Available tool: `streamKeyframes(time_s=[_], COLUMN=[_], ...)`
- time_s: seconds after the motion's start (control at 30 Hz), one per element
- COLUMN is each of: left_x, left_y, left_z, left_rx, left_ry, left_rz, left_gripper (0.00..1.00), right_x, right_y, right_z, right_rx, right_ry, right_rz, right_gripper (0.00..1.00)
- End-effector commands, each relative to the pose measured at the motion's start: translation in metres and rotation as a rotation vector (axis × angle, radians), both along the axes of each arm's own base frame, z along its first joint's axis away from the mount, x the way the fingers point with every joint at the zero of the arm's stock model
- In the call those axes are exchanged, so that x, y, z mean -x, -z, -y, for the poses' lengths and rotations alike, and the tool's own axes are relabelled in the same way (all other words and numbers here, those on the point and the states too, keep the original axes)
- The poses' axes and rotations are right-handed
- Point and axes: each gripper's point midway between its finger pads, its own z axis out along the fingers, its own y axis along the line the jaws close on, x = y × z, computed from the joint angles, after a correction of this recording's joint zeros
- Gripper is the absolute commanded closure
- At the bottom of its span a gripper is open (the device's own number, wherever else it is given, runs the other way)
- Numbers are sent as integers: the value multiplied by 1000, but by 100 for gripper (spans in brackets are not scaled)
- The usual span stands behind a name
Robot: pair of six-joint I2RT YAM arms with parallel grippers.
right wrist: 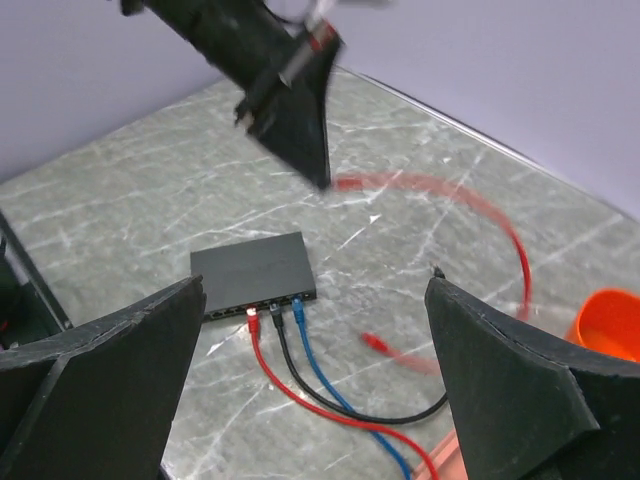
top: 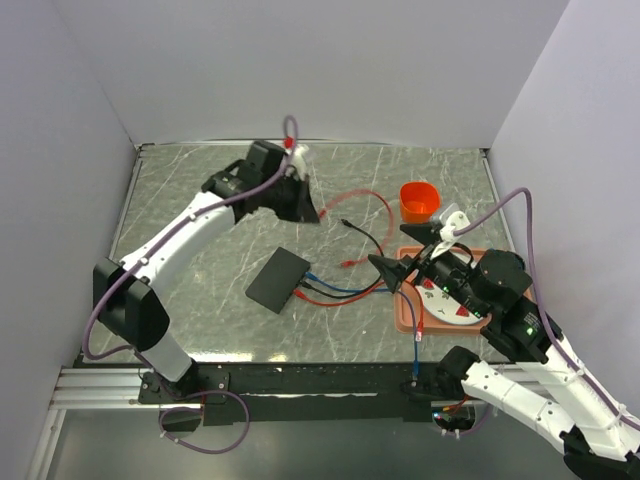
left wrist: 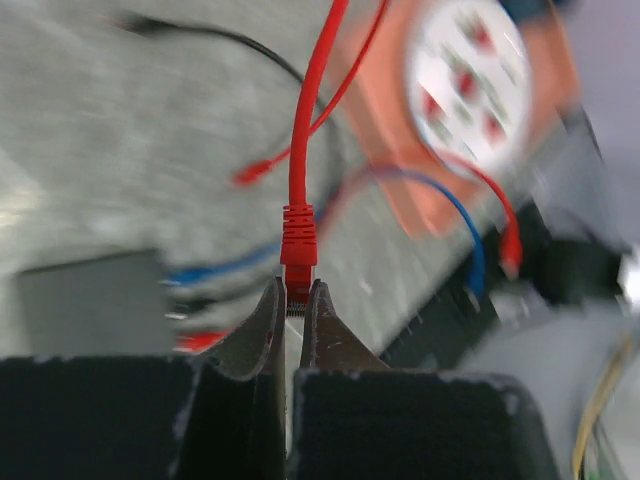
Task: Insert the plug into the switch port
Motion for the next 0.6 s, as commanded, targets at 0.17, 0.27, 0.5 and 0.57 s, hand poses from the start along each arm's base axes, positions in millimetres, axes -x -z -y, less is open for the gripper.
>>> streamKeyframes(time_s=[0.17, 0.27, 0.5, 0.57], left_x=[143, 158, 188, 194], left_y=[-13, -24, -59, -65], left_z=[59, 56, 47, 45], left_rx=[235, 295, 424, 442], left_ry=[634, 703, 849, 876], left_rz=[-136, -128, -74, -68], left_gripper=[99, 99, 99, 99], right_x=[17, 17, 23, 26], right_y=[0, 9, 24, 28], right_z=[-23, -27, -46, -52], right_rx=[88, 110, 121, 122], right_ry=[-202, -224, -328, -364], right_rz=[76, 62, 28, 15], right_gripper=[1, 1, 1, 1])
